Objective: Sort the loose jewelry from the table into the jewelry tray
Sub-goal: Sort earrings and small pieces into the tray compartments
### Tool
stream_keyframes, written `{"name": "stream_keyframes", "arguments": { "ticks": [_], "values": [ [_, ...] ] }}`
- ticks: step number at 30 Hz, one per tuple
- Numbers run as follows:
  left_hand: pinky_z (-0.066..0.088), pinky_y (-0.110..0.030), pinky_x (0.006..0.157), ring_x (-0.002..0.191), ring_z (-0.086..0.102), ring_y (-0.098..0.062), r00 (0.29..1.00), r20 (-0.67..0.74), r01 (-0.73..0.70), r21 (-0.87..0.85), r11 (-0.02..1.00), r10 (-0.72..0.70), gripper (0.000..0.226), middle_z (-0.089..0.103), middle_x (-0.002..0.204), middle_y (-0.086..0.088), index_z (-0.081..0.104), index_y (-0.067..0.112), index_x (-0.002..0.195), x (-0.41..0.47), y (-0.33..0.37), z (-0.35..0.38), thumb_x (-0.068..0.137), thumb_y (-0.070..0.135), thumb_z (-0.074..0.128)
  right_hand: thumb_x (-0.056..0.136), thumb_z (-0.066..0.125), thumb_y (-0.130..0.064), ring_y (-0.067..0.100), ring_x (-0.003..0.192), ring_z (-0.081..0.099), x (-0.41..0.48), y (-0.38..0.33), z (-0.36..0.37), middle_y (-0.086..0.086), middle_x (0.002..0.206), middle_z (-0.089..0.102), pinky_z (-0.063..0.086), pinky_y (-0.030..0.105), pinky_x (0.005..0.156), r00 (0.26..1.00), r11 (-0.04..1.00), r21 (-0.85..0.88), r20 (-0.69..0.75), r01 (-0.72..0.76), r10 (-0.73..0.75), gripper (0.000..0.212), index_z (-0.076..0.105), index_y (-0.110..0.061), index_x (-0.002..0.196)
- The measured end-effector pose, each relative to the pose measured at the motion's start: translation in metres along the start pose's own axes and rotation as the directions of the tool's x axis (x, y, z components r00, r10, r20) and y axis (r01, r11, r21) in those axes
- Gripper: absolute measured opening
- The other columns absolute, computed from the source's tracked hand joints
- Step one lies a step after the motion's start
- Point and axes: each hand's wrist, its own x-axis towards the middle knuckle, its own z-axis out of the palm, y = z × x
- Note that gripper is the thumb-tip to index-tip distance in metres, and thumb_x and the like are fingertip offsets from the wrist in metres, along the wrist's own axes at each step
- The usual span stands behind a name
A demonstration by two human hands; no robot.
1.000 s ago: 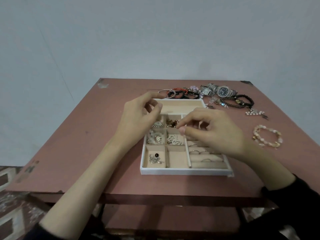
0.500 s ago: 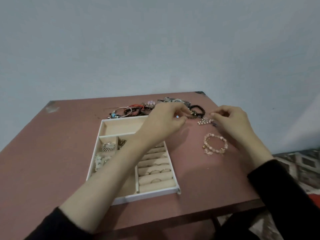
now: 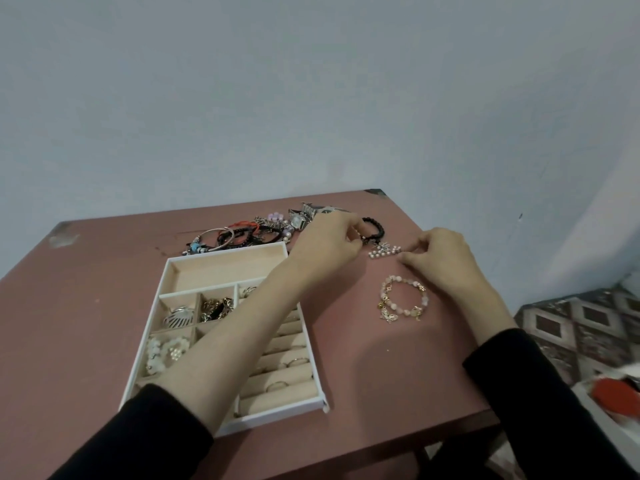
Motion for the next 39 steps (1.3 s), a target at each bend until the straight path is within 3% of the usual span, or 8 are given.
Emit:
{"name": "stream_keyframes", "arguments": {
  "ticks": [6, 13, 17, 21, 26, 30, 35, 39],
  "values": [
    [0.048, -0.028, 0.077, 0.086, 0.062, -0.017, 1.0, -0.006, 0.016, -0.009, 1.0, -0.016, 0.024, 0.07, 0.091, -0.001, 0.069, 0.016, 0.098, 0.004, -0.007, 0.005, 0.083, 0.007, 0.053, 0.076, 0.065, -0.01, 0.016, 0.08, 0.06, -0.005, -0.005, -0.003, -0.01, 0.064, 0.059, 0.044, 0.026, 0.069, 0.997, 0.994, 0.102, 0.063, -0.039, 0.033, 0.021, 0.061, -0.022, 0.06],
    [0.05, -0.029, 0.081, 0.09, 0.063, -0.019, 1.0, 0.016, 0.024, -0.008, 1.0, -0.024, 0.025, 0.07, 0.097, -0.002, 0.069, 0.018, 0.1, 0.011, -0.008, 0.012, 0.084, 0.007, 0.053, 0.073, 0.066, -0.009, 0.008, 0.061, 0.056, -0.004, -0.005, -0.003, 0.001, 0.067, 0.064, 0.042, 0.011, 0.055, 0.999, 0.927, 0.374, -0.025, -0.017, 0.028, 0.005, 0.068, -0.013, 0.074],
    [0.048, -0.025, 0.08, 0.092, 0.063, -0.019, 1.0, 0.024, 0.015, 0.017, 1.0, -0.015, 0.026, 0.071, 0.098, -0.001, 0.07, 0.018, 0.1, 0.019, -0.006, 0.015, 0.084, 0.006, 0.053, 0.079, 0.063, -0.003, 0.018, 0.063, 0.06, -0.003, -0.01, -0.009, 0.008, 0.069, 0.067, 0.047, 0.031, 0.061, 0.997, 0.657, 0.753, -0.046, -0.008, 0.065, 0.008, 0.061, -0.011, 0.077],
    [0.05, -0.032, 0.083, 0.091, 0.063, -0.022, 0.998, 0.055, -0.02, 0.069, 0.997, 0.017, 0.03, 0.07, 0.096, -0.003, 0.07, 0.016, 0.1, 0.028, -0.002, 0.017, 0.081, 0.003, 0.05, 0.086, 0.057, 0.0, 0.021, 0.066, 0.066, -0.005, -0.016, -0.017, 0.008, 0.073, 0.067, 0.054, 0.033, 0.068, 0.996, 0.391, 0.919, -0.076, 0.056, 0.036, 0.011, 0.054, -0.009, 0.082],
    [0.043, -0.024, 0.073, 0.089, 0.063, -0.023, 0.994, 0.107, -0.051, 0.153, 0.987, 0.034, 0.031, 0.071, 0.096, -0.004, 0.069, 0.017, 0.101, 0.038, 0.005, 0.024, 0.077, 0.004, 0.054, 0.09, 0.05, 0.006, 0.024, 0.075, 0.069, -0.007, -0.019, -0.021, 0.015, 0.08, 0.065, 0.055, 0.027, 0.072, 0.989, 0.178, 0.973, -0.146, 0.143, 0.002, 0.016, 0.05, -0.008, 0.082],
    [0.036, -0.023, 0.066, 0.089, 0.061, -0.027, 0.979, 0.194, -0.109, 0.216, 0.97, 0.067, 0.02, 0.068, 0.088, -0.005, 0.068, 0.016, 0.094, 0.045, 0.005, 0.028, 0.077, 0.01, 0.061, 0.091, 0.05, 0.005, 0.025, 0.078, 0.07, -0.007, -0.02, -0.022, 0.018, 0.085, 0.063, 0.055, 0.027, 0.073, 0.984, 0.156, 0.973, -0.176, 0.173, 0.003, 0.016, 0.049, -0.009, 0.083],
    [0.046, -0.029, 0.08, 0.099, 0.06, -0.024, 0.976, 0.208, -0.119, 0.235, 0.965, 0.07, 0.029, 0.069, 0.104, -0.006, 0.068, 0.017, 0.109, 0.049, 0.002, 0.033, 0.081, 0.019, 0.067, 0.091, 0.05, 0.005, 0.027, 0.082, 0.07, -0.008, -0.019, -0.023, 0.018, 0.086, 0.063, 0.055, 0.031, 0.078, 0.975, 0.118, 0.969, -0.222, 0.218, 0.021, 0.015, 0.049, -0.008, 0.083],
    [0.044, -0.029, 0.078, 0.097, 0.06, -0.025, 0.975, 0.209, -0.125, 0.239, 0.963, 0.075, 0.025, 0.069, 0.101, -0.008, 0.069, 0.013, 0.107, 0.049, 0.003, 0.034, 0.083, 0.013, 0.063, 0.091, 0.051, 0.004, 0.028, 0.083, 0.07, -0.008, -0.018, -0.024, 0.016, 0.085, 0.065, 0.055, 0.031, 0.077, 0.971, 0.099, 0.967, -0.237, 0.233, 0.03, 0.015, 0.05, -0.009, 0.083]
  ]
}}
